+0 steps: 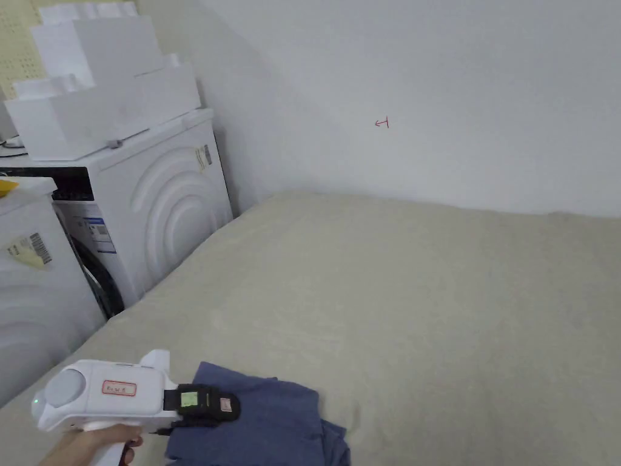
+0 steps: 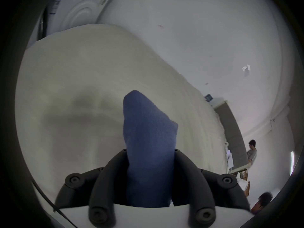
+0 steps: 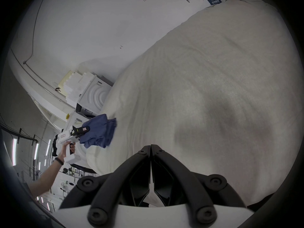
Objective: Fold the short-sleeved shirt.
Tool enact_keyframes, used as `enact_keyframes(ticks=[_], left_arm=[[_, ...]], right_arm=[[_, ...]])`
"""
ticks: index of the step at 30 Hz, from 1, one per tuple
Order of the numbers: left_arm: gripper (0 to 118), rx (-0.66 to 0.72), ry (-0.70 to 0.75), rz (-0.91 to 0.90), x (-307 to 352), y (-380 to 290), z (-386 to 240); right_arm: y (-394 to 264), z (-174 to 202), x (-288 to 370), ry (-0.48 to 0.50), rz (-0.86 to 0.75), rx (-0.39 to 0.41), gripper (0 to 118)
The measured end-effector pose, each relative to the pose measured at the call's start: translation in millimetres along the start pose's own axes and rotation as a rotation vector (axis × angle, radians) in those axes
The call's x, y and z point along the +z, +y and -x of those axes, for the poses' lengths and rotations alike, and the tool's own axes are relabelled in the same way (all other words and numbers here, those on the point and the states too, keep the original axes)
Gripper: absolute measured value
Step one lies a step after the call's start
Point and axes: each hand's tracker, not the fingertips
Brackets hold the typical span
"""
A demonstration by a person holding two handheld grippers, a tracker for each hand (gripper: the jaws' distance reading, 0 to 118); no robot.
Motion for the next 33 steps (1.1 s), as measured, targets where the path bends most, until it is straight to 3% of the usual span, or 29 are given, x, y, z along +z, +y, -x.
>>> enact_keyframes(ticks=[3,4,5,7,9,11,12,16,22,24,25,29,31,33], left_arm=[[29,-0.021,0.119,0.070,3.4,18.4,44.0],[30,-0.008,0.125,0.089,-4.2,-12.0,13.8],[37,0.013,0.146,0.110,-9.5,-15.2,23.1],[72,-0.004,0.234,0.085,-13.6,-26.8,30.6],[79,-0.012,0.173,0.010,11.7,-36.8,35.9],[84,0.027,0.250,-0.052,42.9,-48.4,31.0],[84,0.034,0.312,-0.106,71.2,-25.8,66.0],[83,-0.138,0.347,-0.242,137.4,-53.7,11.3],[83,-0.350,0.226,-0.493,153.9,-124.5,-144.3],[83,-0.347,0.223,-0.610,132.9,-152.3,-195.8],[82,-0.381,0.173,-0.573,124.6,-160.1,-215.6],[73,-0.553,0.130,-0.592,76.6,-200.2,-291.2],[67,-0.548,0.074,-0.610,61.5,-216.4,-320.0],[44,-0.577,0.030,-0.624,49.3,-233.5,-348.7]], right_arm=[[-0.2,0.2,0.1,-0.026,0.005,-0.012,0],[0.1,-0.1,-0.4,-0.030,0.007,-0.015,0],[1.4,-0.4,-0.8,-0.037,0.008,-0.017,0],[4.0,0.9,-2.0,-0.059,0.009,-0.001,0],[9.5,4.3,-0.2,-0.084,0.015,0.047,0],[11.1,2.6,4.7,-0.091,-0.017,0.053,0],[13.0,0.1,7.9,-0.084,-0.024,0.049,0],[21.1,0.4,27.6,-0.100,-0.094,0.089,0],[35.4,21.8,80.2,-0.112,-0.248,0.192,0],[37.8,34.3,98.1,-0.124,-0.301,0.243,0],[38.8,40.5,106.9,-0.130,-0.321,0.269,0],[39.6,59.5,135.2,-0.166,-0.410,0.357,0],[38.4,68.8,142.8,-0.189,-0.454,0.408,0],[38.4,79.1,147.8,-0.224,-0.492,0.452,0]])
